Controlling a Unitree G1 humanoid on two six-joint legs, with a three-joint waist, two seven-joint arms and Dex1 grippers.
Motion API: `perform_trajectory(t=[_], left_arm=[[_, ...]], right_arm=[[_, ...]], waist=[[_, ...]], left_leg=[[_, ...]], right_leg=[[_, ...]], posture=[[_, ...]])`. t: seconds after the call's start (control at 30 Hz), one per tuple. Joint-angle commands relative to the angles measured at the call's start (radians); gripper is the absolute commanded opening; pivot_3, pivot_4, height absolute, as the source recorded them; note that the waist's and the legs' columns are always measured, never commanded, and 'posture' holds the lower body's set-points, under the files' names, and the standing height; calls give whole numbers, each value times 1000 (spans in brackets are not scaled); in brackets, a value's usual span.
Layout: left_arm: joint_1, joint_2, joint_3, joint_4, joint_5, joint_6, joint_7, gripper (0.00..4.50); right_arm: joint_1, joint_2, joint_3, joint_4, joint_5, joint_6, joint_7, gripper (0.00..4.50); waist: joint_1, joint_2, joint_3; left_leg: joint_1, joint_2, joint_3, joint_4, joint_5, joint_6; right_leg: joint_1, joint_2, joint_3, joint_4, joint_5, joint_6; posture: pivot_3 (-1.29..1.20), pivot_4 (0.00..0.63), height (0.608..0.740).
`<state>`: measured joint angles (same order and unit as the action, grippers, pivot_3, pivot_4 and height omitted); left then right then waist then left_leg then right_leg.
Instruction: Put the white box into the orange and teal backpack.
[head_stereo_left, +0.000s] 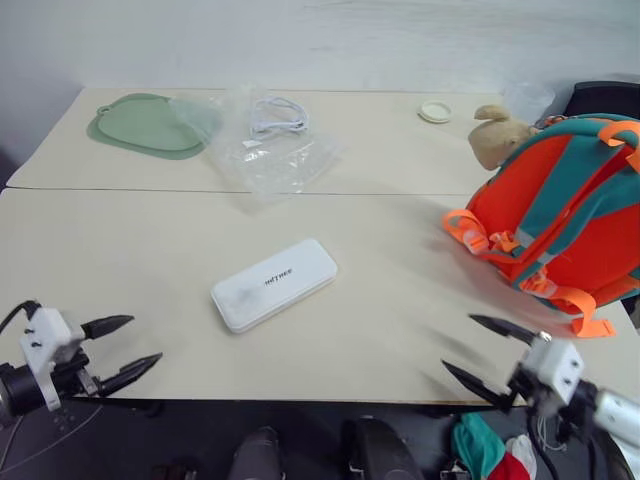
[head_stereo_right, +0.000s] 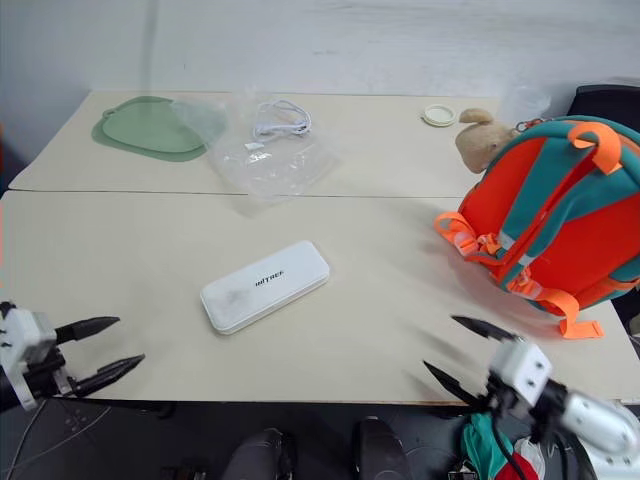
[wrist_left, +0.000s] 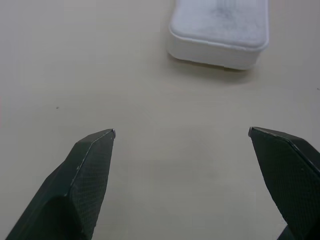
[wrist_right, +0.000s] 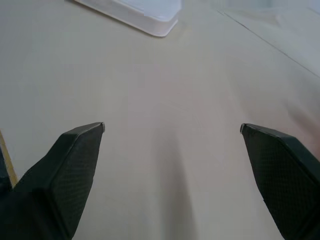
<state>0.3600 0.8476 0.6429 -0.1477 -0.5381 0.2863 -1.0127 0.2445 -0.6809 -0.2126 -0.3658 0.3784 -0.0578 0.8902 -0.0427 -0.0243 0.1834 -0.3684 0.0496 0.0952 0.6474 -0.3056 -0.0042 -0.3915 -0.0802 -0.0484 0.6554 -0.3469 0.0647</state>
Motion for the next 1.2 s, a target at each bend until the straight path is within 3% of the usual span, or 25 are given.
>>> perform_trajectory(t=[0.03, 0.17, 0.33, 0.4, 0.43, 0.57, 0.73, 1.2], left_arm=[[-92, -39, 36, 33, 5, 11, 134, 3903], [-115, -119, -58, -67, 17, 66, 225, 2663], [-94, -185, -145, -190, 17, 157, 314, 1125], [-87, -202, -165, -225, 9, 194, 339, 482], [-86, -211, -177, -240, 4, 214, 351, 157], [-104, -248, -231, -296, -10, 286, 406, 12], [-147, -273, -273, -299, 5, 334, 467, 12], [-334, -238, -406, -196, 53, 362, 434, 12]], right_arm=[[-196, 28, 146, -56, -36, 211, -94, 3867], [-494, 166, 341, 132, -268, 288, -262, 2542], [-726, 294, 431, 419, -456, 247, -439, 859], [-782, 334, 448, 522, -482, 200, -462, 130], [-804, 359, 455, 567, -470, 185, -446, 0], [-861, 438, 452, 704, -417, 135, -370, 0], [-876, 455, 443, 768, -385, 115, -279, 0], [-629, 313, 438, 386, -207, 245, 13, 0]], waist=[[6, 0, 0], [6, 0, 0], [10, -1, -1], [8, -1, -1], [8, -1, -1], [3, -1, -1], [-7, -1, -1], [-4, -1, -1]], left_leg=[[0, 0, -1, 0, 0, 0], [-2, 0, -1, 0, 1, -2], [-6, -1, 0, 2, 2, -5], [-6, -1, 1, 3, 2, -5], [-6, -1, 1, 3, 2, -5], [-5, 0, 0, 2, 2, -5], [-4, -1, 0, 2, 3, -4], [-3, -1, -1, 1, 2, -2]], right_leg=[[0, 0, -1, 0, 0, 0], [-1, 0, -1, 1, 0, -1], [-4, 0, -1, -1, 0, 0], [-4, 0, -1, -1, 0, 0], [-3, 0, -1, 0, 0, 0], [-3, 1, -1, 1, 0, 0], [-3, 1, -1, 3, 0, 0], [-1, 1, -2, 2, 0, 0]], posture=[[0, 150, 740], [0, 150, 740], [0, 150, 740], [0, 150, 740], [0, 150, 740], [0, 150, 740], [0, 150, 740], [0, 150, 740]])
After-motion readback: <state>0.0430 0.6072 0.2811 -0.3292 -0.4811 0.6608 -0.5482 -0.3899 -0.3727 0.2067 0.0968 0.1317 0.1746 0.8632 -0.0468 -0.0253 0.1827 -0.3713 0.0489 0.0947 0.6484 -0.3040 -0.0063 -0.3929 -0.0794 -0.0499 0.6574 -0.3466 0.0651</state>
